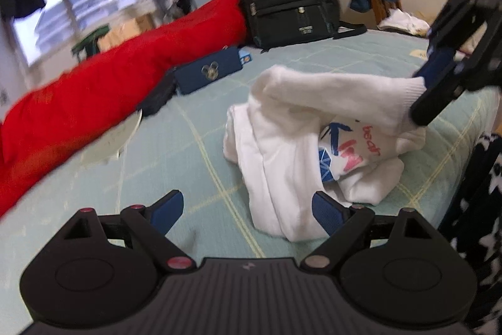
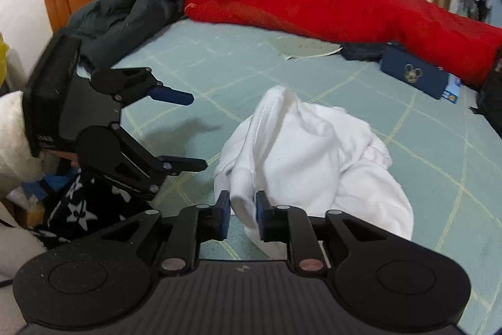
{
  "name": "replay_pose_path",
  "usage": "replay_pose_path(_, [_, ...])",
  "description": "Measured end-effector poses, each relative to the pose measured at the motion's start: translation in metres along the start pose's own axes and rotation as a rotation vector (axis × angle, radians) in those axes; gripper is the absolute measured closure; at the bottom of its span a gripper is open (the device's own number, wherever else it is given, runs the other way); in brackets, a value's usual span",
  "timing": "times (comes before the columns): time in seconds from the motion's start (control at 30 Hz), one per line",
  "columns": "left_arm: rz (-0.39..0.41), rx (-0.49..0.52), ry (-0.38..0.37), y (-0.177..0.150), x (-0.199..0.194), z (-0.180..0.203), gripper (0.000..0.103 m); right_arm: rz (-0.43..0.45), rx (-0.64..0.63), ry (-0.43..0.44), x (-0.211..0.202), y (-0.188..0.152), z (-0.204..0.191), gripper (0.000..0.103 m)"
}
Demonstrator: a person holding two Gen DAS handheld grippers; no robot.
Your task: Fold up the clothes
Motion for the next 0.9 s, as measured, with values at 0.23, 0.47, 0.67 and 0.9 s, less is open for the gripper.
replay_pose_path(0.23, [0.077, 0.296, -0.02, 0.036, 0.005, 0.02, 0.025, 0.066, 0.054, -0.055, -0.033, -0.011, 0.011, 0.064])
replay_pose_path(0.47, [0.158, 0.824, -0.119, 0.048, 0.023, 0.06, 0.031, 0.099, 0.114, -0.085, -0.045, -0.03, 0.031, 0.062])
replay_pose_path(0.67, [0.061, 0.874, -0.203, 0.038, 0.039, 0.075, 0.088, 0.092, 0.175, -0.118, -0.046, -0.047, 0.049, 0.062])
replay_pose_path(0.9, [0.06, 0.558, -0.145, 0.054, 0.029, 0.023, 0.091, 0.061, 0.191, -0.201, -0.045, -0.063, 0.069, 0.06])
Point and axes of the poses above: each gripper's, at about its wrist camera, not at the fingertips, and x roughly the way its jaws point, z to its right, y to its top, the point moved 7 cm from there along x, roughly the way its jaws point, and after that the axes turned 11 degrees about -x, right-handed, at the moved point
